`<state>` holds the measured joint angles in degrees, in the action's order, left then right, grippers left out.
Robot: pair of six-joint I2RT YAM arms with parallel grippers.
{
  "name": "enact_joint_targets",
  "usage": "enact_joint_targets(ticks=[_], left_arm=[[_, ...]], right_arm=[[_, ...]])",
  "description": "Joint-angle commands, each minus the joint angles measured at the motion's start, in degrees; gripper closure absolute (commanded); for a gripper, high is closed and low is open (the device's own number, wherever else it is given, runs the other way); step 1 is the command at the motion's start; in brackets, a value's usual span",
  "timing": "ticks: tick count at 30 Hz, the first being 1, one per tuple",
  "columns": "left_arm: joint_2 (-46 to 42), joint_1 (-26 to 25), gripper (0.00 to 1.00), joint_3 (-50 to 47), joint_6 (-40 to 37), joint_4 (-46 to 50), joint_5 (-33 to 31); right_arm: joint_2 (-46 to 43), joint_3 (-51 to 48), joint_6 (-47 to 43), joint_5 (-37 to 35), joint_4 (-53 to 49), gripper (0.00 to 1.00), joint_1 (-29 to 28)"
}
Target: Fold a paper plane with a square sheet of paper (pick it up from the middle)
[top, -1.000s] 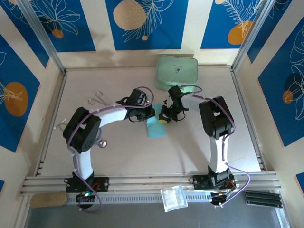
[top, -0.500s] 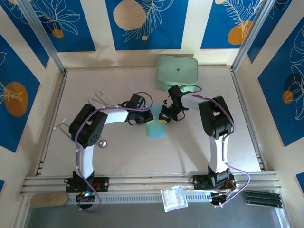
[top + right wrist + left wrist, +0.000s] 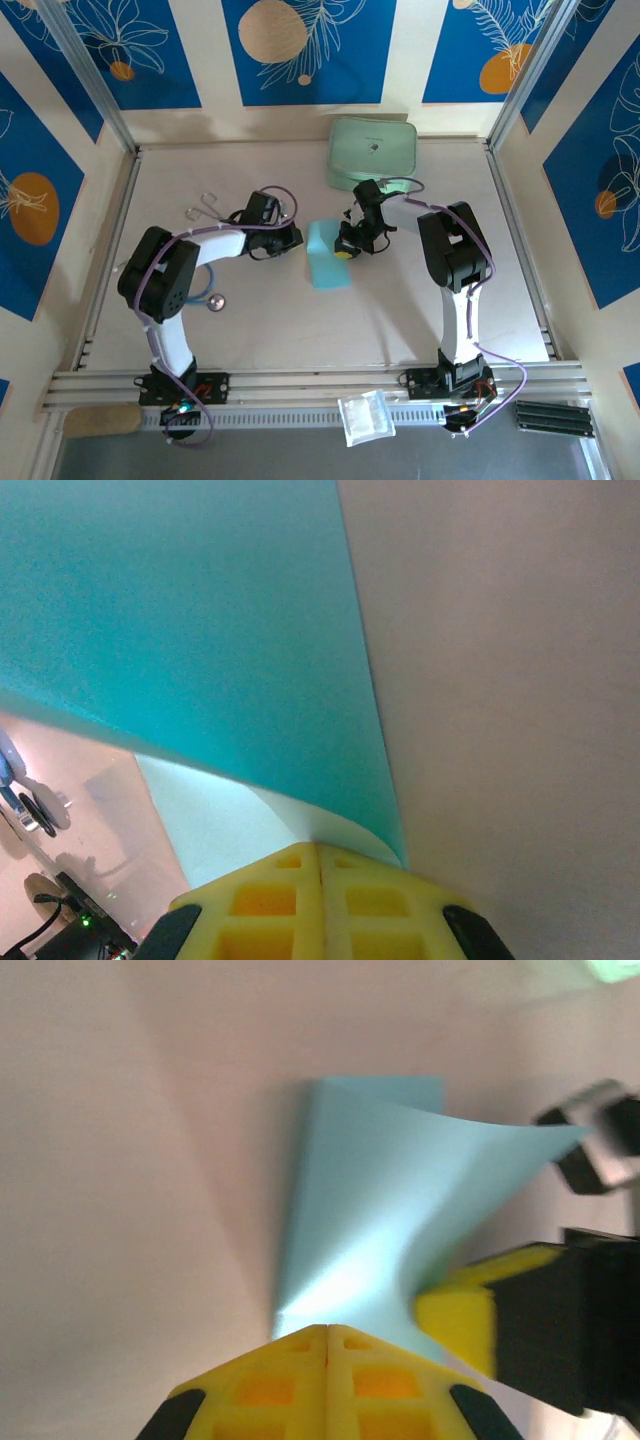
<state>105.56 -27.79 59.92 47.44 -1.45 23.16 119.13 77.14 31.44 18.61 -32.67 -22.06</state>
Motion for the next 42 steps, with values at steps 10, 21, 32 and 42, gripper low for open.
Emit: enact_joint_targets(ticks=[10,21,32,42], left_arm=[[10.1,-2.7,0.94,8.6,1.5,-2.2,2.9],[12.7,2.2,0.94,7.0,-1.3,2.7,-2.4],[7.2,3.0,0.94,13.8,-7.4,9.2,0.9],[12.3,-1.0,0.94,19.0,-4.0,8.3,-0.8]], right_arm=[[6.6,-3.4,-0.9,-16.9,-5.7,0.99,1.3],[7.2,-3.5,-0.7,-16.6,-5.5,0.99,1.3],[6.9,-3.4,-0.6,-17.1,-5.5,0.99,1.4],[7.3,-3.4,-0.7,-16.5,-5.2,0.99,1.3]])
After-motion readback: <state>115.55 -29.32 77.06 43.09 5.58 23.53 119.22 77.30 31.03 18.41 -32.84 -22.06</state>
